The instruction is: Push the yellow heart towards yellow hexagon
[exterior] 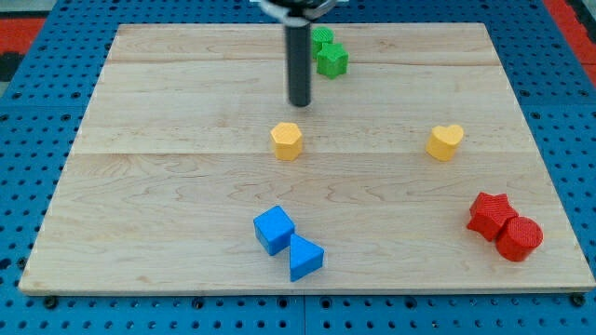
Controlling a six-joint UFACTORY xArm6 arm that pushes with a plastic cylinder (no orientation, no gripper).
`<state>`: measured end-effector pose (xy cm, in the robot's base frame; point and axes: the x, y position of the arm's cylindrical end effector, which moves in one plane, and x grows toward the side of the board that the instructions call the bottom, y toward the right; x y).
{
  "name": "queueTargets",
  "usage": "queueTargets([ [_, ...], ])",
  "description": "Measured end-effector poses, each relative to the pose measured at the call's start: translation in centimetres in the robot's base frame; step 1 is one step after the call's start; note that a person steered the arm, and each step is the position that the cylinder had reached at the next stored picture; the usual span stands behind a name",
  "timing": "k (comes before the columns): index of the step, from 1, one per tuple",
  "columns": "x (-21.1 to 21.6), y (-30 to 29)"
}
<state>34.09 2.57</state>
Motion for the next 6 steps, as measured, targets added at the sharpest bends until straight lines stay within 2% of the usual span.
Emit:
queueTargets([
  [1, -2.8, 8.7],
  [2, 1.6, 18.3],
  [3, 8.3, 19.8],
  [5, 9.8, 0.1],
  [6, 10.5, 5.5],
])
